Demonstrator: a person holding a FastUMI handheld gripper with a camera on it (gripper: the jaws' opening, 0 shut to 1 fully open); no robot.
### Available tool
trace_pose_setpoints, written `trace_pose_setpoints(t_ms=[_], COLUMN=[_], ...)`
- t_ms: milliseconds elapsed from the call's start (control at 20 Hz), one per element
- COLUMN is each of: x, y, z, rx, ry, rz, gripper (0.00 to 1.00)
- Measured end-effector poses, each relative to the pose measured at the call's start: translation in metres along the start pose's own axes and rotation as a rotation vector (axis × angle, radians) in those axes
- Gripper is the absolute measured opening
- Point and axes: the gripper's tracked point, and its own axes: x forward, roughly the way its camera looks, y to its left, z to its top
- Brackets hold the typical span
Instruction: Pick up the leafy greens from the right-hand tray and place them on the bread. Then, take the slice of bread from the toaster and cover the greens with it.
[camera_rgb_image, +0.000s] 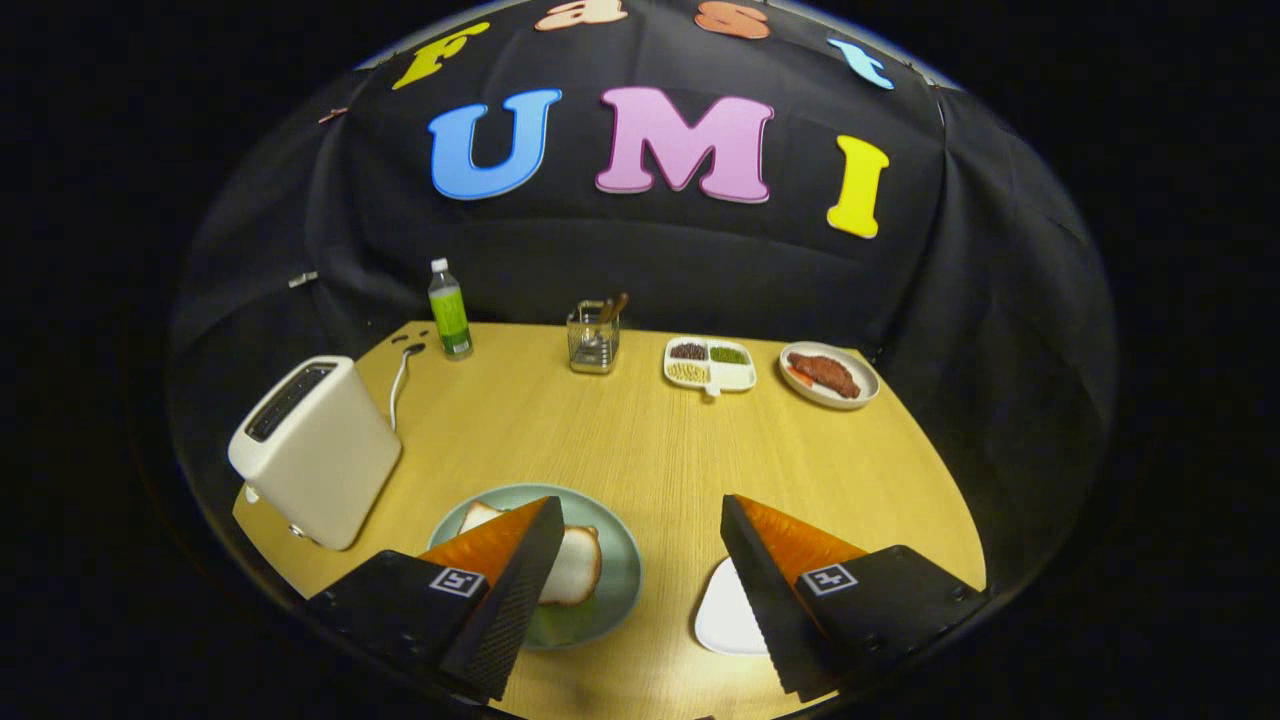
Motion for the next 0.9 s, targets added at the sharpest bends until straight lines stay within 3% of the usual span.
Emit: trace_pose_setpoints(t_ms=[300, 900], x=[-0.062, -0.169], y=[-0.03, -0.058], z=[0.077, 0.113], rx=[-0.035, -0.04], ry=[-0.166, -0.329], rz=[0.082, 0.267], gripper=[0.98, 0.98])
